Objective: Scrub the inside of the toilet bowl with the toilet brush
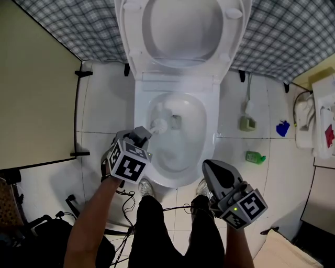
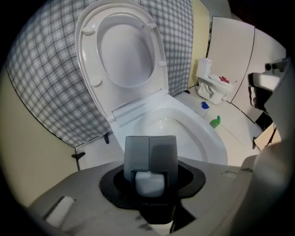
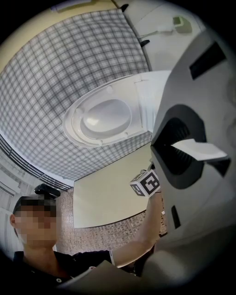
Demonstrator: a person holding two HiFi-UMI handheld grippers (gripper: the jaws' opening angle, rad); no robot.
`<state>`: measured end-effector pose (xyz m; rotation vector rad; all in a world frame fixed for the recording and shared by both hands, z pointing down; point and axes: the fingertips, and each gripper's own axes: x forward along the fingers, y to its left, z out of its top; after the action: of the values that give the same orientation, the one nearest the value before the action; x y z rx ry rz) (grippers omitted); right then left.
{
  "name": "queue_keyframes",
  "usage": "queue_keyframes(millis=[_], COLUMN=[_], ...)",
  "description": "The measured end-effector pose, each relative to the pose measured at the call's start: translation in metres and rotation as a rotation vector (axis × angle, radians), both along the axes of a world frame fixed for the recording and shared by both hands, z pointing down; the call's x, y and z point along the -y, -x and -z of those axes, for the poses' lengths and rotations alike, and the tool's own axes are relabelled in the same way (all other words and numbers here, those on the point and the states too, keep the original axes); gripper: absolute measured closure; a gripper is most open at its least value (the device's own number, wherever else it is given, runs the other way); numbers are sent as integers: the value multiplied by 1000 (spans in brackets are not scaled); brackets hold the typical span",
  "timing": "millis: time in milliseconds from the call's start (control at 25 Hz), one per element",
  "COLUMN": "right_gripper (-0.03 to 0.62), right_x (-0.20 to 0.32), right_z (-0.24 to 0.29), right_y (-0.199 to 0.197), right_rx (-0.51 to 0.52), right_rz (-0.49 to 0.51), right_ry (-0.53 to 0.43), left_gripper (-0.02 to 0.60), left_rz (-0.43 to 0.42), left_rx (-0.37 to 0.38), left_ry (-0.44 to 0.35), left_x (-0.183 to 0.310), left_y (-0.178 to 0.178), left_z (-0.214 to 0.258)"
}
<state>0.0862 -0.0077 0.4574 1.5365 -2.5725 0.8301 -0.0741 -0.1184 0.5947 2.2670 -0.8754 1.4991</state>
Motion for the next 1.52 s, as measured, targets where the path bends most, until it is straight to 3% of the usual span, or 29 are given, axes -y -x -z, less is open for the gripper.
queue_keyframes(millis=[280, 720, 1040, 1520], right_gripper=[594, 594, 594, 594], right_x=[-12, -28, -36, -30], right_z=[8, 16, 14, 9], right_y=[12, 16, 16, 9], right_rx=[2, -4, -3, -18], right_rz=[12, 9, 10, 5], right_ry=[-13, -28, -24, -8], left_gripper=[410, 411, 412, 413], left_rz=[-165, -277, -248, -143], left_rx=[64, 37, 83, 80], left_ry=[96, 235, 186, 158], left_x=[-50, -107, -101, -66], left_y=[7, 0, 7, 14], left_z=[-1, 1, -4, -15])
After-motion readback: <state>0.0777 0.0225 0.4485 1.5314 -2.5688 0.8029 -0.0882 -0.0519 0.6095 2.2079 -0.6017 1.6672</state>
